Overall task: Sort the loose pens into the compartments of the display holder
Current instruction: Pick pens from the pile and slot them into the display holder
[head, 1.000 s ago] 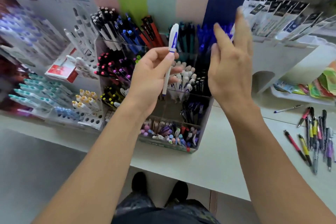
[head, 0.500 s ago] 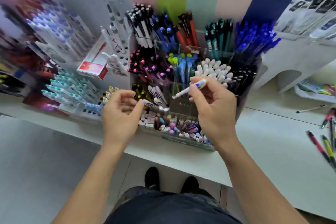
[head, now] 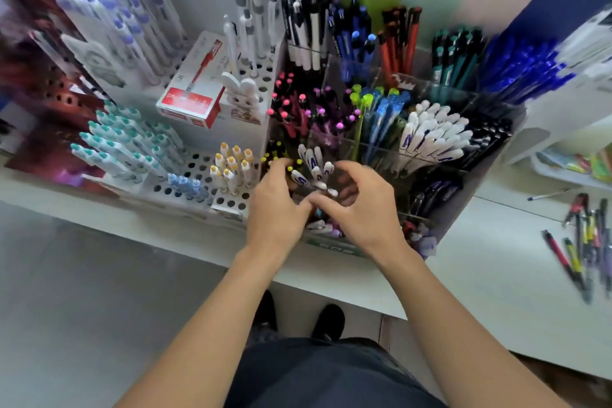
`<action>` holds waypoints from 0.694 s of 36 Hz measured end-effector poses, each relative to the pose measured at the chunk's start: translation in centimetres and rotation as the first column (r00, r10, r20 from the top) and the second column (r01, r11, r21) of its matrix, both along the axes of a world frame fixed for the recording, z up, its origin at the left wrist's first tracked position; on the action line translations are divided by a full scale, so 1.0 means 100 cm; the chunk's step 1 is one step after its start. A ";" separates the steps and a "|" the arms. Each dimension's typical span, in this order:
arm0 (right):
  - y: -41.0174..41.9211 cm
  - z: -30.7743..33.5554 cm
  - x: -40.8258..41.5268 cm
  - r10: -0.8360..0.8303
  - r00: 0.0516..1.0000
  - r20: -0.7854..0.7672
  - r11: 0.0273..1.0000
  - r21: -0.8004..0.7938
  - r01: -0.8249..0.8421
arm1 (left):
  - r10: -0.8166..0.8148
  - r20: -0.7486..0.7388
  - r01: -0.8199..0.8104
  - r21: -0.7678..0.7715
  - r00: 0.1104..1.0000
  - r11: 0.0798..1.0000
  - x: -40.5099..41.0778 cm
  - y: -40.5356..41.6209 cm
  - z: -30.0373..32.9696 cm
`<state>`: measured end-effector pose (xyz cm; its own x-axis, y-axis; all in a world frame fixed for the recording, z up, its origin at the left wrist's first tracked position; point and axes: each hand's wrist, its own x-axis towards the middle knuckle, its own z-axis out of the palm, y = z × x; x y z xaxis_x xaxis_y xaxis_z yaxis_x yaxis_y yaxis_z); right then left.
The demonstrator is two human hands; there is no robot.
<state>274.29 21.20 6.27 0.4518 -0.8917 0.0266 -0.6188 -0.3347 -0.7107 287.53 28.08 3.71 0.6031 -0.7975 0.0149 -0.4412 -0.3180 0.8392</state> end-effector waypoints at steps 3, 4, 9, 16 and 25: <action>-0.003 -0.005 0.002 -0.072 0.995 0.076 0.993 0.097 0.065 | -0.005 0.007 0.006 -0.056 1.000 0.998 0.001 -0.003 -0.004; -0.005 -0.004 0.005 -0.103 0.988 0.114 0.990 0.105 0.091 | -0.008 0.002 0.008 -0.081 1.000 0.997 0.002 -0.005 -0.004; -0.011 0.005 0.031 -0.171 0.964 0.203 0.984 0.086 0.157 | -0.058 0.000 0.057 -0.177 0.998 0.982 0.004 -0.004 -0.005; -0.004 0.006 -0.007 -0.098 0.991 0.091 0.995 0.010 0.097 | 0.118 0.044 -0.103 -0.257 0.992 0.961 -0.033 0.002 0.006; -0.040 -0.006 -0.227 -0.618 0.772 0.148 0.785 0.059 0.617 | -0.539 0.045 0.535 -0.215 0.841 0.817 -0.207 -0.062 0.035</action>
